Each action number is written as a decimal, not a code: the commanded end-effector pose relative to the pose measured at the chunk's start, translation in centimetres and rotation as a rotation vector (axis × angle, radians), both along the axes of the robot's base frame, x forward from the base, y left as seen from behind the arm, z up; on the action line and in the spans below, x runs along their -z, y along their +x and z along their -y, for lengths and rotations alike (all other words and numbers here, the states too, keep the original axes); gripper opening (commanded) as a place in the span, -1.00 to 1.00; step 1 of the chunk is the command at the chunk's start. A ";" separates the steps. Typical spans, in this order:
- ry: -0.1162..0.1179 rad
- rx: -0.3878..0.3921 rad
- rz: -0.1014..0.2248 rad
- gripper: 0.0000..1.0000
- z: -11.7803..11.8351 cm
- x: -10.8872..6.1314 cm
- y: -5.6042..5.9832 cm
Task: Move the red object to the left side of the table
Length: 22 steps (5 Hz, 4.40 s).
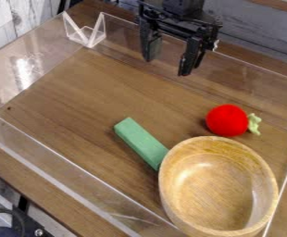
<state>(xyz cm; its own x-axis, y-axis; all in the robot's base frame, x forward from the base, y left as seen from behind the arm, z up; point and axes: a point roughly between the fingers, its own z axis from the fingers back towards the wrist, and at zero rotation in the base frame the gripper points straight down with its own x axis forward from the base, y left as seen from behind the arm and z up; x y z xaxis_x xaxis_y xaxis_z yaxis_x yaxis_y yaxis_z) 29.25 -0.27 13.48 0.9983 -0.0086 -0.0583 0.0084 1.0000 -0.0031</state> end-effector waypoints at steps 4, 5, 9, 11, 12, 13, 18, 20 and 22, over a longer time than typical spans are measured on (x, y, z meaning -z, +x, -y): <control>-0.071 -0.019 0.030 1.00 4.4 2.1 0.7; -0.087 0.032 0.057 1.00 6.9 3.2 1.5; -0.073 0.079 0.141 1.00 10.8 6.6 3.6; -0.055 0.087 0.168 1.00 7.5 6.1 3.1; -0.039 0.081 0.197 1.00 6.5 4.4 3.2; -0.043 0.076 0.222 1.00 6.0 2.7 3.4; -0.104 0.134 0.177 1.00 7.1 5.3 5.5; -0.106 0.144 0.154 1.00 5.9 6.7 5.3; -0.107 0.161 0.148 -1.00 5.3 8.6 4.8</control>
<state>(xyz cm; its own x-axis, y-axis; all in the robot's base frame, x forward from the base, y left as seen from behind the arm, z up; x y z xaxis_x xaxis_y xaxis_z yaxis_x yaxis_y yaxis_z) 33.67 -5.98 3.52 0.9843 -0.1676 0.0559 0.1726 0.9797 -0.1019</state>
